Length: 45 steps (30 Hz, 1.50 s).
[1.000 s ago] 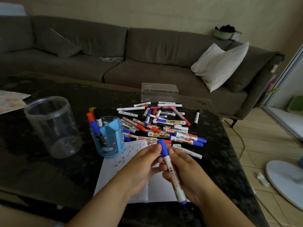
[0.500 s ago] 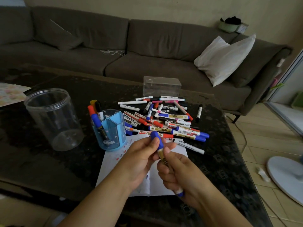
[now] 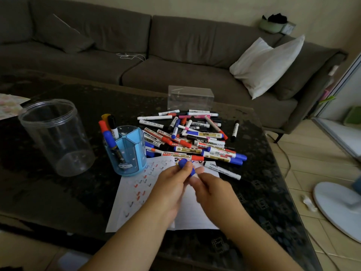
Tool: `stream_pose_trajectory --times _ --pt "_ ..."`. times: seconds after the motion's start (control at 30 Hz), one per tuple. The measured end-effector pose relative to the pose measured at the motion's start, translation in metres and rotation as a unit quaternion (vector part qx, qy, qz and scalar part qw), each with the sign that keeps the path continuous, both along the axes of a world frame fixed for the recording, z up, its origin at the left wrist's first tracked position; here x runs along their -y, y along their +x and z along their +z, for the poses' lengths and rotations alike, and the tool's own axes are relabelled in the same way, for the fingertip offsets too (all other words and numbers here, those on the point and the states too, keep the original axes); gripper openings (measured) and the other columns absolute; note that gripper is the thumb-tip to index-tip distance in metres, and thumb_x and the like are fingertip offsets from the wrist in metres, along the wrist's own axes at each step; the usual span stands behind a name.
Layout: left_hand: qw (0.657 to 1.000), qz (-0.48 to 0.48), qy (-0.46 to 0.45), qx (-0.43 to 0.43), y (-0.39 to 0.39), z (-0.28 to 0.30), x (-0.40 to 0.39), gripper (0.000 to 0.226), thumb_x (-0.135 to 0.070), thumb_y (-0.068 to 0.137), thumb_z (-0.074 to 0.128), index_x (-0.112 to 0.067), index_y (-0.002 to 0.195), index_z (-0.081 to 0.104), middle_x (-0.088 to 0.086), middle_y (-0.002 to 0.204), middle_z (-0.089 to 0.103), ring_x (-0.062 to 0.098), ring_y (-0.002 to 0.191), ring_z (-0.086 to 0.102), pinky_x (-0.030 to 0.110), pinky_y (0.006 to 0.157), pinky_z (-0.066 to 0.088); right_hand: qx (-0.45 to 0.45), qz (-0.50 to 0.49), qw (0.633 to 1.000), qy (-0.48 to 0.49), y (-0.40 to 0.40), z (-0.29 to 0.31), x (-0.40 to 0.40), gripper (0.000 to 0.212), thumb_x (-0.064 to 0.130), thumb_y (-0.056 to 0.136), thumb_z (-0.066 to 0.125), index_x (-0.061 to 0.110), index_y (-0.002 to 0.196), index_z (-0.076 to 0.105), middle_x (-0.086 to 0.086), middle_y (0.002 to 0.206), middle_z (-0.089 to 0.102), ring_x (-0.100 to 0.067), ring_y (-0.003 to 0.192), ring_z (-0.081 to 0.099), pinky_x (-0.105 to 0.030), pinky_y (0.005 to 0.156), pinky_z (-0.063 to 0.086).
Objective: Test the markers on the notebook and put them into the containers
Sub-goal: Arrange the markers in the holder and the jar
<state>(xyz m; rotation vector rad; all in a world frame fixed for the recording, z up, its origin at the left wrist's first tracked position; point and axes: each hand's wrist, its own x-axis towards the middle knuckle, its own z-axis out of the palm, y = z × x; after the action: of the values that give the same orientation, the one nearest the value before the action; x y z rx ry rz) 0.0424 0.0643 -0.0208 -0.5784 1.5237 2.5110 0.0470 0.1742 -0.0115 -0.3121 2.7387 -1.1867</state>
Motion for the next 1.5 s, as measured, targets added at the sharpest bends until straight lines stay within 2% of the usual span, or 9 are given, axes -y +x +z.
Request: stream_pose_trajectory --times 0.1,0.2,0.47,0.7,0.8,0.93,1.1,1.33,1.5 --pt "0.983 -0.094 0.147 -0.053 0.007 0.008 0.009 0.039 -0.028 0.095 0.037 -0.001 0.117 0.054 0.011 0.111 0.069 0.019 0.11 0.062 0.033 0.091 0.048 0.308 -0.032 0.871 -0.381 0.005 0.016 -0.005 0.037 0.035 0.1 0.04 0.007 0.09 0.061 0.0 0.055 0.041 -0.007 0.039 0.029 -0.017 0.034 0.025" --pt "0.974 -0.125 0.164 -0.096 0.016 0.02 0.009 0.038 -0.027 0.087 0.043 0.0 0.11 0.056 0.014 0.109 0.069 0.019 0.103 0.066 0.028 0.08 0.056 0.412 -0.014 0.738 -0.534 0.012 0.029 -0.004 0.04 0.042 0.093 0.044 0.007 0.082 0.062 0.001 0.051 0.036 -0.002 0.034 0.023 -0.013 0.027 0.019" --pt "0.998 -0.011 0.04 -0.051 0.004 0.028 -0.007 0.022 -0.015 0.096 0.046 -0.003 0.091 0.063 0.014 0.097 0.071 0.015 0.086 0.069 0.023 0.072 0.051 0.007 -0.034 0.994 -0.1 0.007 0.023 0.001 0.036 0.035 0.099 0.039 0.009 0.085 0.059 0.002 0.058 0.052 -0.011 0.05 0.046 -0.022 0.048 0.036" --pt "0.999 0.014 -0.026 0.014 0.001 0.025 -0.026 0.022 -0.021 0.094 0.054 -0.003 0.098 0.065 0.008 0.091 0.071 0.014 0.088 0.065 0.023 0.079 0.047 -0.054 -0.052 0.993 0.096 0.004 0.02 -0.01 0.031 0.041 0.101 0.033 0.019 0.087 0.051 0.005 0.066 0.052 -0.007 0.056 0.047 -0.021 0.049 0.036" --pt "0.996 -0.069 0.054 -0.022 0.006 0.029 -0.019 0.028 -0.028 0.097 0.044 -0.006 0.103 0.061 0.008 0.106 0.071 0.018 0.106 0.062 0.035 0.1 0.043 0.171 -0.054 0.968 -0.174 0.008 0.033 -0.019 0.041 0.041 0.1 0.034 0.01 0.085 0.056 0.001 0.056 0.047 -0.007 0.042 0.037 -0.021 0.041 0.03" --pt "0.986 -0.113 0.096 -0.069 0.016 0.045 -0.015 0.032 -0.034 0.099 0.033 -0.011 0.099 0.055 0.011 0.103 0.071 0.019 0.098 0.067 0.025 0.065 0.055 0.346 -0.024 0.813 -0.467 0.022 0.046 -0.021 0.04 0.037 0.101 0.036 0.008 0.083 0.056 0.001 0.051 0.038 -0.003 0.035 0.024 -0.014 0.029 0.018" --pt "0.996 -0.038 -0.058 -0.062 0.011 0.048 -0.024 0.026 -0.029 0.101 0.036 -0.012 0.09 0.052 0.014 0.093 0.073 0.024 0.096 0.067 0.035 0.09 0.048 0.044 -0.04 0.994 -0.086 0.021 0.037 -0.01 0.032 0.036 0.101 0.036 0.017 0.088 0.058 0.005 0.059 0.05 -0.004 0.045 0.044 -0.019 0.044 0.033" --pt "0.999 -0.017 -0.036 -0.006 0.006 0.044 -0.041 0.02 -0.023 0.1 0.041 -0.012 0.088 0.053 0.003 0.076 0.068 0.015 0.077 0.065 0.033 0.095 0.046 -0.148 -0.012 0.945 0.29 0.016 0.026 -0.02 0.044 0.029 0.103 0.03 0.006 0.141 0.026 -0.008 0.102 0.061 -0.02 0.076 0.057 -0.021 0.046 0.028" --pt "0.994 0.062 -0.082 0.023 -0.018 0.039 -0.003 0.033 -0.028 0.1 0.041 -0.008 0.126 0.047 0.004 0.111 0.064 0.024 0.117 0.055 0.031 0.1 0.038 -0.233 -0.036 0.931 0.277 0.032 0.017 -0.032 0.022 0.036 0.097 0.048 0.015 0.095 0.054 0.0 0.07 0.055 -0.017 0.053 0.046 -0.027 0.042 0.028"
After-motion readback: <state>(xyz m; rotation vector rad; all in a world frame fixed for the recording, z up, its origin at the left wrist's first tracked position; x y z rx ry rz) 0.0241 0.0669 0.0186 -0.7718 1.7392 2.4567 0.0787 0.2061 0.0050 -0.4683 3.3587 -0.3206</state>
